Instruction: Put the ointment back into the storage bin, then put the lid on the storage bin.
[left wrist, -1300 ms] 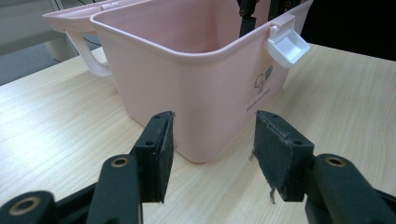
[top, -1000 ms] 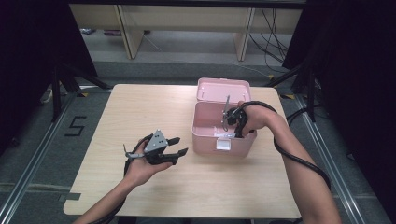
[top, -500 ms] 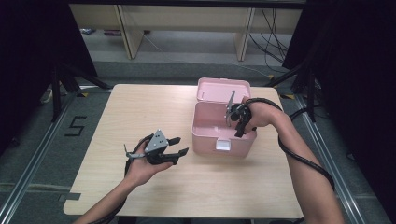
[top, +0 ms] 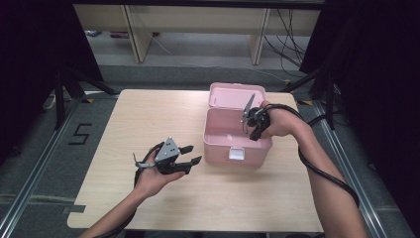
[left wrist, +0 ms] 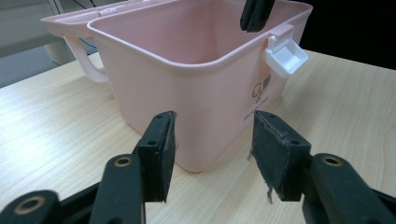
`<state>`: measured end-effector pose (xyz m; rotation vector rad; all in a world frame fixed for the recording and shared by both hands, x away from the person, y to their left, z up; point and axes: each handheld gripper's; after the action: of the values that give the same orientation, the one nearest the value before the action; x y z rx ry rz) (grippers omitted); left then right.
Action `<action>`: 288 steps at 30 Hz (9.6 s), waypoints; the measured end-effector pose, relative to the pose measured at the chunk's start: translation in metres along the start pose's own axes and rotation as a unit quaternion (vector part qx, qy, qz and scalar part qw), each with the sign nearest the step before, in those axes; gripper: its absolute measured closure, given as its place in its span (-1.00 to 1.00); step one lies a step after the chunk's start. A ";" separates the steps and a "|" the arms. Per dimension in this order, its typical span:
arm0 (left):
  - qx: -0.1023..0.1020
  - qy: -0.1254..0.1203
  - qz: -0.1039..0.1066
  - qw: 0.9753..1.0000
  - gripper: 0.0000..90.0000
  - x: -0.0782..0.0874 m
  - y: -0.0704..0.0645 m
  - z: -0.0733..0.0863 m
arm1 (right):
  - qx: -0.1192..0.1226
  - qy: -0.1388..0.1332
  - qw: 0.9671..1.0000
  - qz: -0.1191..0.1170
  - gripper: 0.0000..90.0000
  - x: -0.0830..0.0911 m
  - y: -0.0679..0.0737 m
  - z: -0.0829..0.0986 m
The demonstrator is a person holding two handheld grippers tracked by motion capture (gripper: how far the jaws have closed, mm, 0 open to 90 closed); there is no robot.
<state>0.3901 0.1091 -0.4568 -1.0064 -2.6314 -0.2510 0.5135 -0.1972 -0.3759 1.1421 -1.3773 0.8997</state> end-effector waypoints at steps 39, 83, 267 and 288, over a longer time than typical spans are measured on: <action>-0.025 -0.032 0.052 0.998 1.00 -0.014 -0.023 -0.020 | -0.135 -0.183 0.969 0.101 1.00 0.034 -0.016 0.038; -0.036 -0.053 0.077 0.995 1.00 -0.084 -0.068 -0.026 | -0.376 -0.288 0.863 0.176 0.55 0.034 -0.097 0.042; -0.009 -0.040 0.076 0.996 1.00 -0.091 -0.078 -0.027 | -0.468 -0.371 0.784 0.173 0.99 0.050 -0.114 0.024; -0.009 -0.041 0.076 0.996 1.00 -0.092 -0.078 -0.028 | -0.445 -0.385 0.785 0.192 0.99 0.057 -0.103 0.025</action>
<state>0.4085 -0.0128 -0.4670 -1.2398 -2.6116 -0.2043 0.6085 -0.2557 -0.3315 0.4472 -2.4008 -0.1110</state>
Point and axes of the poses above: each handheld gripper's, and its own axes: x roughly backward along the jaws, z roughly out of its underside, y roughly to its left, and after that the axes turned 11 degrees about -z, right-handed
